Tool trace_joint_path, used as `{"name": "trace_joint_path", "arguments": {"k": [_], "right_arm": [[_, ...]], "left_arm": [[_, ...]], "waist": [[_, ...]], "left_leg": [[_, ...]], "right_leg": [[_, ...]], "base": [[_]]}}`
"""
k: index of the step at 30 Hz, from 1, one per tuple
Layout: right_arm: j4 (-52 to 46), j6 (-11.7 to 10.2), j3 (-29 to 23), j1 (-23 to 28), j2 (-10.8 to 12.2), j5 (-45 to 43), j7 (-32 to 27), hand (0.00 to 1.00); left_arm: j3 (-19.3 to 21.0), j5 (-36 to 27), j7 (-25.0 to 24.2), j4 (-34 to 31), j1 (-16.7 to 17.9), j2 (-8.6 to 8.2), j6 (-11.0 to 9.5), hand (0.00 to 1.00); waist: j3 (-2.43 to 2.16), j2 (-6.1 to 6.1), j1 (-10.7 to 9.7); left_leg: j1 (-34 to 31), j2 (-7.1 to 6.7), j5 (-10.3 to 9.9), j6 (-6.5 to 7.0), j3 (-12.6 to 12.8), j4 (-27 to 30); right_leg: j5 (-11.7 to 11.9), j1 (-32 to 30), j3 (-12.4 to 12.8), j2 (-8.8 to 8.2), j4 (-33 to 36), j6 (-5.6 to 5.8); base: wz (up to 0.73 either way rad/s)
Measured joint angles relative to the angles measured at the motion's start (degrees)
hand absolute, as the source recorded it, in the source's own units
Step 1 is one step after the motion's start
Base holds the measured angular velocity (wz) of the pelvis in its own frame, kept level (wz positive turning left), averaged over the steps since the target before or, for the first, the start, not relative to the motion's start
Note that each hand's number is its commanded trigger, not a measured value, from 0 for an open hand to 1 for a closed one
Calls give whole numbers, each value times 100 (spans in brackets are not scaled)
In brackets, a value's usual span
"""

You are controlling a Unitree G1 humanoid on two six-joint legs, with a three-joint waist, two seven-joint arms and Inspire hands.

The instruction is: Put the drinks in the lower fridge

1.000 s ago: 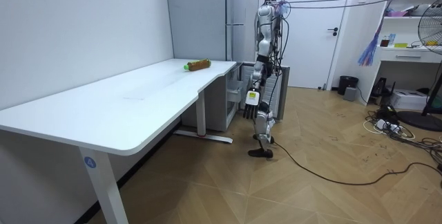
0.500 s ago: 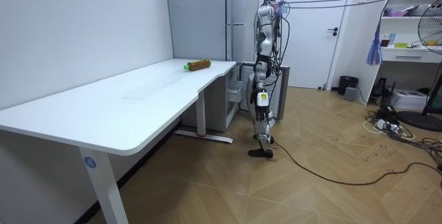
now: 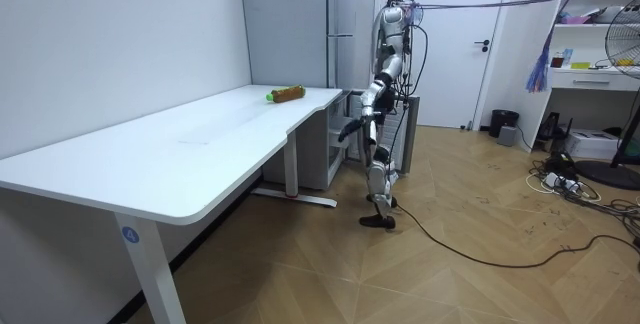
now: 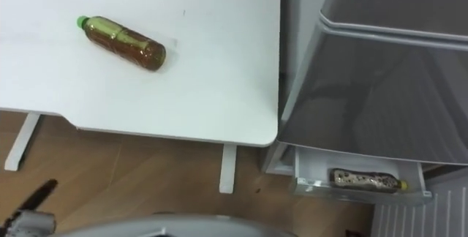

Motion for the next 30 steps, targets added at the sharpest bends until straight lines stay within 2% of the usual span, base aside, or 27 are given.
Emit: {"name": "trace_joint_path", "arguments": {"k": [1,3,6,7,11,13,16,18,19,20,23,26,28,29,30], "right_arm": [[-5,-35,8,2,1,-12,0,0],[-7,-106,10,42,-4,-8,-5,0],[15,-202,9,86,-6,32,-3,0],[47,-230,8,82,-4,18,-7,0],[121,-361,25,120,-31,21,3,0],[223,-391,-50,116,-36,25,13,0],[352,-485,-56,116,-87,-37,89,0],[393,-532,-27,125,-162,-305,191,0],[447,-532,-18,112,-162,-402,208,0],[561,-525,38,78,-163,-596,261,0],[764,-527,174,-9,-181,-844,431,0],[911,-515,248,-102,-282,-895,459,0],[958,-504,253,-160,-308,-894,496,0],[1005,-505,275,-192,-321,-894,552,0],[1006,-508,284,-213,-327,-898,598,0]], "left_arm": [[-16,158,87,-227,-5,12,-44,0],[-132,906,343,-885,-29,95,-210,0],[-204,1548,591,-1600,-21,91,-232,0],[-219,1799,667,-2022,-11,89,-232,0],[-345,3112,743,-3211,-62,126,-282,0],[-452,3509,605,-3563,-57,184,-351,0],[-463,4386,350,-3928,-172,282,-375,0],[-575,5227,90,-4271,-172,495,-375,0],[-625,5405,17,-4347,-174,571,-377,0],[-745,5665,-176,-4485,-202,753,-381,0],[-1062,6116,-618,-4638,-294,1041,-380,0],[-1399,6333,-1108,-4611,-344,1056,-369,0],[-1539,6333,-1490,-4489,-431,1082,-365,0],[-1594,6333,-1725,-4382,-504,1137,-351,0],[-1621,6320,-1919,-4269,-540,1266,-342,0]], "waist": [[-1,1,4],[-10,17,6],[-13,32,5],[-13,32,-18],[-14,69,-93],[-16,97,-187],[-19,154,-241],[-9,215,-321],[-4,229,-337],[21,276,-353],[65,327,-485],[80,442,-635],[81,460,-680],[84,452,-729],[86,448,-772]], "left_leg": [[-2,0,0,0,-3,4],[-10,-3,0,0,-35,5],[15,-7,-2,2,-97,-5],[15,-22,-6,7,-175,1],[6,-43,-8,12,-250,-6],[12,-57,-9,15,-330,-23],[42,-50,-8,14,-328,-21],[43,-53,-7,15,-327,-9],[52,-54,-7,15,-327,6],[85,-54,-7,15,-325,5],[68,-71,-4,22,-331,2],[89,-78,7,33,-274,-52],[112,-67,8,32,-209,-55],[115,-63,8,31,-195,-45],[114,-61,9,31,-156,-38]], "right_leg": [[0,-13,-2,0,0,0],[1,-18,-29,-2,15,-1],[1,-2,-16,2,28,-1],[1,12,-25,1,17,0],[2,107,-67,-7,-8,0],[2,135,-154,-17,-13,1],[1,126,-128,-7,-26,1],[1,126,-132,-12,-22,1],[1,127,-129,-12,-20,1],[1,136,-122,-12,-14,1],[-1,137,-128,-27,-26,5],[-15,123,-41,-31,-28,23],[-22,141,43,-15,-29,18],[-22,134,79,-9,-27,17],[-22,96,175,-3,-23,16]], "base": [[0],[0],[1],[7],[8],[16],[-2],[0],[0],[0],[0],[-11],[-15],[-15],[-15]]}}
